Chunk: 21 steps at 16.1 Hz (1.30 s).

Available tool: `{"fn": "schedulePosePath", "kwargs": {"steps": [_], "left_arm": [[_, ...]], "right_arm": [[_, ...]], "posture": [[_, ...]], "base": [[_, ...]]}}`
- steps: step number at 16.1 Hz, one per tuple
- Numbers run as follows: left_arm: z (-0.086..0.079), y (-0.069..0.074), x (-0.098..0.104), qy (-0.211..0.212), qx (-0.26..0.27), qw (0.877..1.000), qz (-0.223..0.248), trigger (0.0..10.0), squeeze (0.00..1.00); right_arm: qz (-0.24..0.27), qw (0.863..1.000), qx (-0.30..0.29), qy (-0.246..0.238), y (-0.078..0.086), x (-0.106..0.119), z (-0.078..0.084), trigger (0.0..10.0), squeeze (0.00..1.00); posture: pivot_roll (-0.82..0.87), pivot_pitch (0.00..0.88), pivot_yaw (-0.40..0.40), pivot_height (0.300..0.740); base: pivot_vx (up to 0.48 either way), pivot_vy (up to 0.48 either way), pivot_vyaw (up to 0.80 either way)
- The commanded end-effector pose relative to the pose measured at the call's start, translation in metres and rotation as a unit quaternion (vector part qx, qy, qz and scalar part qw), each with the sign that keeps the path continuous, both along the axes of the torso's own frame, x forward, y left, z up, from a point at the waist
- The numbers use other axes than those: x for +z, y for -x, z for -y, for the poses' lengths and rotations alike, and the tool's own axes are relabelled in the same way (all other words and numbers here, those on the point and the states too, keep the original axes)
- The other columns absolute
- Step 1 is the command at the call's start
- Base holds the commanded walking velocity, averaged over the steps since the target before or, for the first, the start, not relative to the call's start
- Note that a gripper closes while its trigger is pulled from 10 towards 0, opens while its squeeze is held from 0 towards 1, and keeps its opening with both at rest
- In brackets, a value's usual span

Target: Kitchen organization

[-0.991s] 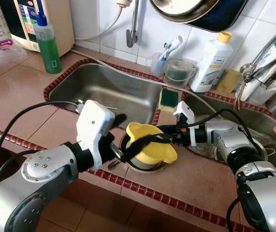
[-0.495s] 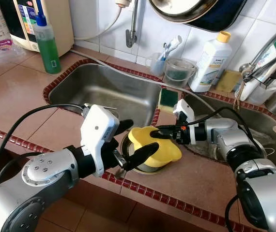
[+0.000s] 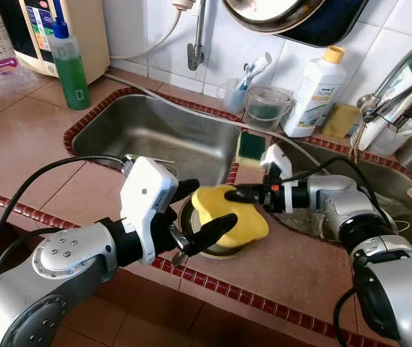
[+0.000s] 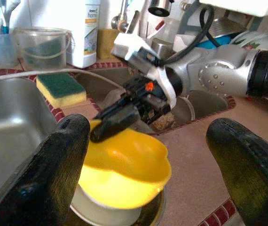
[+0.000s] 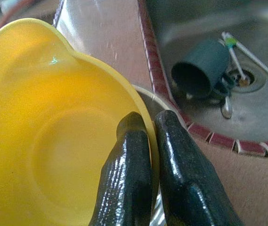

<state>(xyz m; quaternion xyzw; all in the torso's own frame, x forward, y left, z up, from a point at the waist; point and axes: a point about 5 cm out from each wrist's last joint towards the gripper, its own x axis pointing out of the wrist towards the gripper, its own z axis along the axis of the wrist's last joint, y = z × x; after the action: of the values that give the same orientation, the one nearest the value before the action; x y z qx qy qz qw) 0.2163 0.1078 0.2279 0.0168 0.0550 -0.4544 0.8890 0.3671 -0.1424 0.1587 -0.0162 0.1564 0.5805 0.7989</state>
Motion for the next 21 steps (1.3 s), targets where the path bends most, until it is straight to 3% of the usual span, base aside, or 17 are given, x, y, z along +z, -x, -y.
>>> {"fn": "schedulePosePath", "kwargs": {"steps": [1,4,12,15,16,18,21], "left_arm": [[0.002,0.002,0.002,0.001,-0.008,1.000,0.003,10.0,0.00],[-0.001,-0.004,0.003,0.002,0.002,1.000,0.010,10.0,0.00],[-0.001,-0.011,0.005,0.000,-0.003,1.000,0.015,10.0,0.00],[-0.005,-0.016,0.006,0.006,0.025,0.999,0.020,10.0,0.00],[-0.009,-0.021,0.006,0.009,0.047,0.999,0.023,10.0,0.00],[-0.014,-0.027,0.006,0.009,0.077,0.997,0.027,10.0,0.00],[-0.026,-0.043,0.006,0.021,0.143,0.989,0.034,10.0,0.00]], "right_arm": [[0.010,1.000,-0.003,-0.025,-0.005,0.015,0.001,0.0,0.00],[0.013,0.996,-0.021,-0.085,-0.011,0.036,0.004,0.0,0.00],[0.009,0.996,-0.024,-0.087,-0.010,0.032,0.007,0.0,0.00],[0.021,0.990,-0.043,-0.134,-0.014,0.047,0.010,0.0,0.00],[0.033,0.983,-0.061,-0.168,-0.017,0.058,0.012,1.5,0.00],[0.049,0.979,-0.082,-0.182,-0.020,0.065,0.013,10.0,0.00],[0.110,0.959,-0.147,-0.216,-0.025,0.079,0.015,10.0,0.00]], "posture": [[-0.05,0.072,-0.141,0.740],[-0.06,0.050,-0.129,0.740],[-0.08,0.029,-0.113,0.740],[-0.07,0.034,-0.118,0.740],[-0.07,0.035,-0.118,0.740],[-0.07,0.039,-0.117,0.740],[-0.07,0.040,-0.109,0.740]], "base": [[0.000,0.000,0.00],[0.000,0.000,0.00],[0.000,0.000,0.00],[0.000,0.000,0.00],[0.000,0.000,0.00],[0.000,0.000,0.00],[0.000,0.000,0.00]]}}
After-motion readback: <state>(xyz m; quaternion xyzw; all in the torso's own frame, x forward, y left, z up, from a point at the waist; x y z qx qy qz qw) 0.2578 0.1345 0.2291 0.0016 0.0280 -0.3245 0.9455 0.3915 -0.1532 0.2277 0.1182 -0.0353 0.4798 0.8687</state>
